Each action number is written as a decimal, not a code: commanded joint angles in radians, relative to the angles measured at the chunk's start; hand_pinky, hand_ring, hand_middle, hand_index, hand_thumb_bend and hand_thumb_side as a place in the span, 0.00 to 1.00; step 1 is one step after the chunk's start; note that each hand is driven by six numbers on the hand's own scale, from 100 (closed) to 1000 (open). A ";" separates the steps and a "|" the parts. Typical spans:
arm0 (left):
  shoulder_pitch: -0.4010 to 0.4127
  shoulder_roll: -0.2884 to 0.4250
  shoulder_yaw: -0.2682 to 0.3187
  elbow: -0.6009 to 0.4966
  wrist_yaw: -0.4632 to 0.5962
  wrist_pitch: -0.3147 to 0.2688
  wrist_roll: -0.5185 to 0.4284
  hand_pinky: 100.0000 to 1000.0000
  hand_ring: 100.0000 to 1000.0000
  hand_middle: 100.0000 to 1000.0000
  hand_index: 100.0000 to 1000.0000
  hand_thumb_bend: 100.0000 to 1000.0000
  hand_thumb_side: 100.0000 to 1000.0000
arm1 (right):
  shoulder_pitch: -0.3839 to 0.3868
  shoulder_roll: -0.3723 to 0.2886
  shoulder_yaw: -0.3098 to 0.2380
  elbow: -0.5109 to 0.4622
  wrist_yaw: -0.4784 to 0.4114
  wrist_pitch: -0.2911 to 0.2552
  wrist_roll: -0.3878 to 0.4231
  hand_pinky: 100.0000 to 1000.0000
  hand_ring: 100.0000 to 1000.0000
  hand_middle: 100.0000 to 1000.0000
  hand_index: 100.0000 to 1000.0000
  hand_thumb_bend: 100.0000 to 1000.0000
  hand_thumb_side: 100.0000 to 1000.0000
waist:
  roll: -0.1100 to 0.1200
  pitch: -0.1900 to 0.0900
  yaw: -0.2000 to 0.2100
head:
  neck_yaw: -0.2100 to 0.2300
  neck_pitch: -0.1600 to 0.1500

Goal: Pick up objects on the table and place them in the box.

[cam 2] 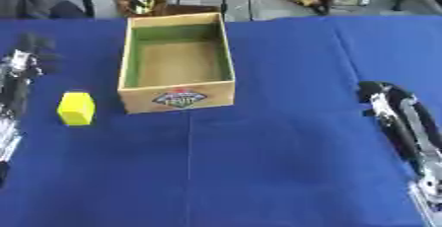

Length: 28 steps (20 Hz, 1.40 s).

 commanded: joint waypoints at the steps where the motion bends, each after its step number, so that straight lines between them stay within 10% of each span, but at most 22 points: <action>1: -0.020 0.032 0.000 -0.023 -0.030 -0.004 -0.024 0.69 0.72 0.70 0.79 0.66 0.70 | -0.014 -0.016 -0.010 -0.012 0.000 -0.002 0.000 0.57 0.69 0.63 0.76 0.00 0.99 | 0.001 -0.015 -0.003 | 0.001 -0.012; 11: -0.042 0.214 -0.108 -0.025 -0.169 0.070 -0.162 0.76 0.73 0.71 0.80 0.60 0.38 | -0.015 -0.018 -0.008 -0.013 0.000 -0.002 0.003 0.57 0.69 0.63 0.76 0.00 0.99 | 0.005 -0.017 -0.010 | 0.011 -0.014; 19: -0.054 0.266 -0.169 0.006 -0.284 0.143 -0.277 0.78 0.72 0.71 0.79 0.69 0.37 | -0.015 -0.019 -0.007 -0.014 0.000 -0.003 0.005 0.57 0.69 0.63 0.76 0.00 0.99 | 0.004 -0.017 -0.013 | 0.014 -0.014; 28: -0.056 0.255 -0.117 0.014 -0.416 0.093 -0.409 0.78 0.72 0.69 0.80 0.72 0.37 | -0.013 -0.019 -0.008 -0.014 0.000 -0.002 0.004 0.57 0.69 0.63 0.76 0.00 0.99 | 0.003 -0.018 -0.010 | 0.011 -0.013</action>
